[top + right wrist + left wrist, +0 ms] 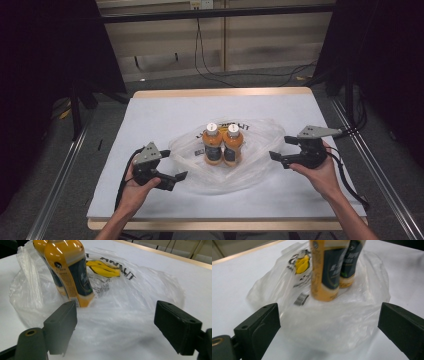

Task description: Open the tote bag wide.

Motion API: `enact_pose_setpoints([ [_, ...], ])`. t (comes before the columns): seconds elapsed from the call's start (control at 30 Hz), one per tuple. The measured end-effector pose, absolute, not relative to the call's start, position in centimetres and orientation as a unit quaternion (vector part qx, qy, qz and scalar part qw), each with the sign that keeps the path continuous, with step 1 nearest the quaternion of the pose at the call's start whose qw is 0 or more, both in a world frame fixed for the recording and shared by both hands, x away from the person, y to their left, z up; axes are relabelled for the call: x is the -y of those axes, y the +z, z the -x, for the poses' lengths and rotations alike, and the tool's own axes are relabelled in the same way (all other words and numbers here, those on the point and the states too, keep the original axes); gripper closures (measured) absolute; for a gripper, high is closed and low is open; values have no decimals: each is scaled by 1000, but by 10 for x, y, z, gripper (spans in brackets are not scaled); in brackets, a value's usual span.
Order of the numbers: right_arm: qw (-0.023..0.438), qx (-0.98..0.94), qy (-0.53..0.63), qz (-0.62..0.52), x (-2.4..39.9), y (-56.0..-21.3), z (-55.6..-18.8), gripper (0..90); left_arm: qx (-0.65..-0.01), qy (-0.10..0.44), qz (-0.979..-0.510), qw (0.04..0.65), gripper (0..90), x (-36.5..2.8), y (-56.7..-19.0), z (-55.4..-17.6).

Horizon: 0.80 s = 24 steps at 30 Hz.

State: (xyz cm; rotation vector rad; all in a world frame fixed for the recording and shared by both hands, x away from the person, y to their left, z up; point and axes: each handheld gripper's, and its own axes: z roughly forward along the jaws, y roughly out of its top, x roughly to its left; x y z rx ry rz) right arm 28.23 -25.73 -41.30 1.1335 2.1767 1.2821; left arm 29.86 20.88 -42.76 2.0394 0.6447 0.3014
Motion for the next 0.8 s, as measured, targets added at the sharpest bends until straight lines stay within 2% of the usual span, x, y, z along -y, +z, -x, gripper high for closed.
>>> enact_pose_setpoints([
  [0.17, 217, -752, 464, -414, 273, -415, -253, 241, -284, 131, -827, 468, 33, -230, -436, -291],
  [0.43, 255, -713, 463, -460, 294, -425, -219, 168, -327, 148, -808, 467, 34, -248, -443, -274],
  [0.8, 259, -687, 458, -501, 319, -444, -187, 135, -350, 160, -804, 453, 27, -269, -458, -260],
])
